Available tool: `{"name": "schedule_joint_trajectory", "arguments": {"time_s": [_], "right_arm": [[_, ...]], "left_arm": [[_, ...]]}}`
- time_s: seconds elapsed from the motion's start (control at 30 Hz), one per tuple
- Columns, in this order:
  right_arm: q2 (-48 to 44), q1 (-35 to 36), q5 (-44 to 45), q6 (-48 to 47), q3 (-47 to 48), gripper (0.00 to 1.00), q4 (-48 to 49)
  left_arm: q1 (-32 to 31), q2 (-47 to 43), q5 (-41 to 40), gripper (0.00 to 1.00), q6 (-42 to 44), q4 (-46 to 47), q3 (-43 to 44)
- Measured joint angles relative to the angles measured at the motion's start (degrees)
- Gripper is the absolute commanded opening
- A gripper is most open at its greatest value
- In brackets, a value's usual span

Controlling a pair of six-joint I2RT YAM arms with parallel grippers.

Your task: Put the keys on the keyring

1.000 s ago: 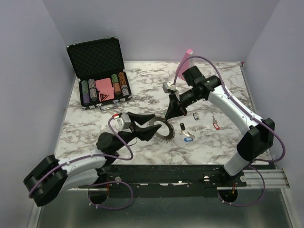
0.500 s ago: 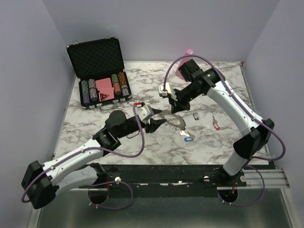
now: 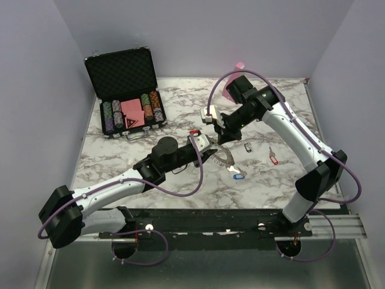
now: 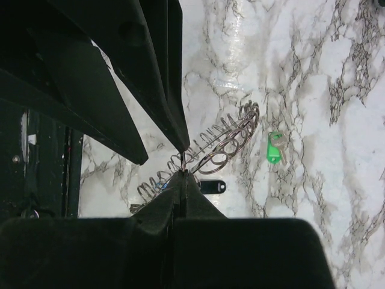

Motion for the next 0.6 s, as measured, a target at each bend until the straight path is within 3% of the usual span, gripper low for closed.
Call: {"name": "schedule_joint_trajectory", "arguments": {"time_s": [0.27,0.6], "right_arm": [[0.0,0.0,-0.13,0.0,0.0,0.01,-0.02],[0.0,0.0,-1.75,0.0,0.0,0.01,-0.02]], "left_arm": [[-0.17,0.87,-3.76,0.38,0.0,2.49,-0.55],[-0.22,0.85,-3.91,0.29,-0.07,7.91,-3.87]]}}
